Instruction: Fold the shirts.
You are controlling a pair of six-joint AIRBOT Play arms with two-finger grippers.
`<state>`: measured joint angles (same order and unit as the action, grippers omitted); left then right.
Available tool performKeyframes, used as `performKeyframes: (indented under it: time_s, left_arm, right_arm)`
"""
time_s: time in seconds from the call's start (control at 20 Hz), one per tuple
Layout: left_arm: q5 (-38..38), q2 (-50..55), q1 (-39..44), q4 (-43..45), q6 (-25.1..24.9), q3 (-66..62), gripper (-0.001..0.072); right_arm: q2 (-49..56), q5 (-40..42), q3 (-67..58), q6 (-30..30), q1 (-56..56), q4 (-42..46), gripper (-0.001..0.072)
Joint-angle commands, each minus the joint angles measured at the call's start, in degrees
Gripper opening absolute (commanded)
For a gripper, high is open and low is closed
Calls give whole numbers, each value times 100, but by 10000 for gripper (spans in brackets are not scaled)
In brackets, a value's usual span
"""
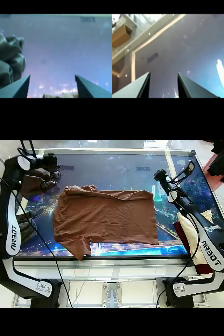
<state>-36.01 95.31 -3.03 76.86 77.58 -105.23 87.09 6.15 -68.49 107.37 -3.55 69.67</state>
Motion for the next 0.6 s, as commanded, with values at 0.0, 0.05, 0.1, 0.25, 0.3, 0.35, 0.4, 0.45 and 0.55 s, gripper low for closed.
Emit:
performKeyframes:
  time_s: [0.0,0.05,0.1,0.25,0.3,0.35,0.4,0.45,0.55]
  left_arm:
    - [-330,-529,-103,431,50,-234,644]
    - [-699,-831,-201,831,15,-232,644]
    - [-1187,-1147,-358,1248,13,-225,644]
    - [-2365,-2011,-1272,1375,-42,286,643]
    - [-2575,-2374,-1703,1040,-87,841,643]
    - [-2677,-2747,-2107,691,-107,1510,643]
    - [-2688,-3185,-2524,273,-109,2380,643]
    - [-2669,-3578,-2830,-103,-105,3217,643]
    - [-2660,-4308,-3222,-894,-103,4937,643]
  right_arm:
    - [-520,118,4,98,192,605,399]
    - [-828,-321,4,61,328,909,399]
    - [-1152,-892,4,59,485,1117,399]
    - [-2081,-3025,9,61,1086,1659,401]
    - [-2339,-3543,48,59,1266,1853,408]
    - [-2566,-3849,118,61,1397,1976,407]
    - [-2771,-4026,214,61,1497,2009,407]
    - [-2962,-4151,334,63,1563,1996,406]
    - [-3230,-4387,614,63,1563,1980,406]
